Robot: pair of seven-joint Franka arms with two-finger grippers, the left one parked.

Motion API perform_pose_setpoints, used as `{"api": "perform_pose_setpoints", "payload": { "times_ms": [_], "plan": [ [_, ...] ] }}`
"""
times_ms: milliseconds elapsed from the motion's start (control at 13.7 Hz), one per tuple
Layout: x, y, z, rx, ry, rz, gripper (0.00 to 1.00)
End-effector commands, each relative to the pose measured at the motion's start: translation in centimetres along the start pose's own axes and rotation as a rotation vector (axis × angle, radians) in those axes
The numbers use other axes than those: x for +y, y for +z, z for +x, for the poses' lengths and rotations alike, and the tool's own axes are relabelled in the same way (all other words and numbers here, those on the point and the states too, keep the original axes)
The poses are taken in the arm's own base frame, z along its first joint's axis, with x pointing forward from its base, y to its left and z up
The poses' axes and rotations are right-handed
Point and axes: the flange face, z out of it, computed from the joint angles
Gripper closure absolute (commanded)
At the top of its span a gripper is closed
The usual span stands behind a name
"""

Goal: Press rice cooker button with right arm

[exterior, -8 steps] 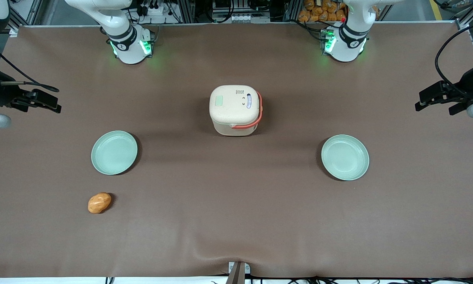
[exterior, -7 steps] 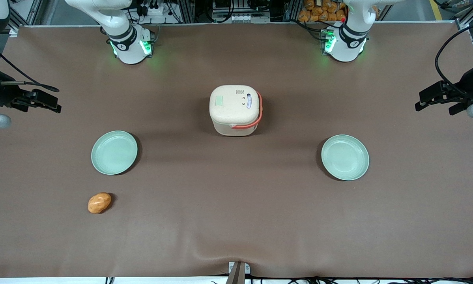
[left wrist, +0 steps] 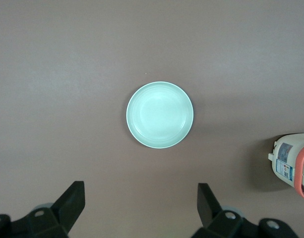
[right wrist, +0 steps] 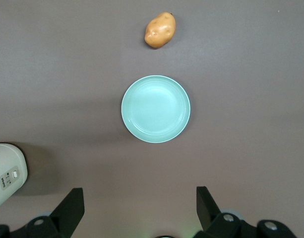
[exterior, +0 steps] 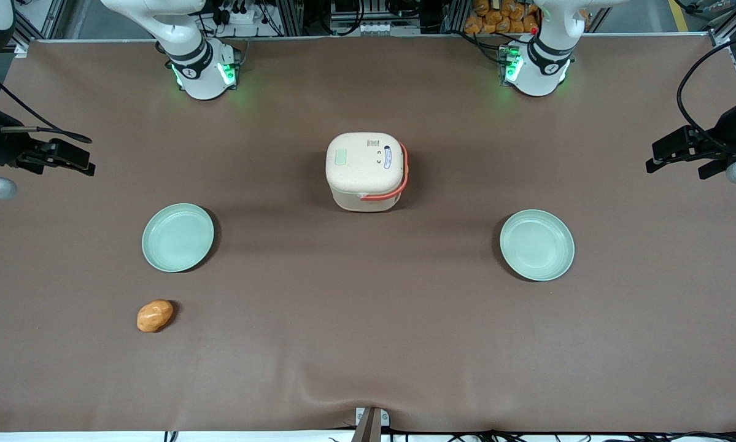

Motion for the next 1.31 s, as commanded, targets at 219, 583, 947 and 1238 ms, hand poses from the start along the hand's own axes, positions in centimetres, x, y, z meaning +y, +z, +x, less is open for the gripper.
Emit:
{"api": "perform_pose_setpoints", "payload": {
  "times_ms": [219, 583, 947, 1238],
  "plan": [
    [-0.1, -0.6, -1.1, -0.023, -0.006, -0.003, 0.00],
    [-0.1, -0.8, -1.5, -0.044, -0.007, -0.007, 0.00],
    [-0.5, -1.4, -1.7, -0.044, -0.015, -0.025, 0.00],
    [-0.4, -1.5, -2.0, -0.054, -0.002, -0.027, 0.00]
  ]
}}
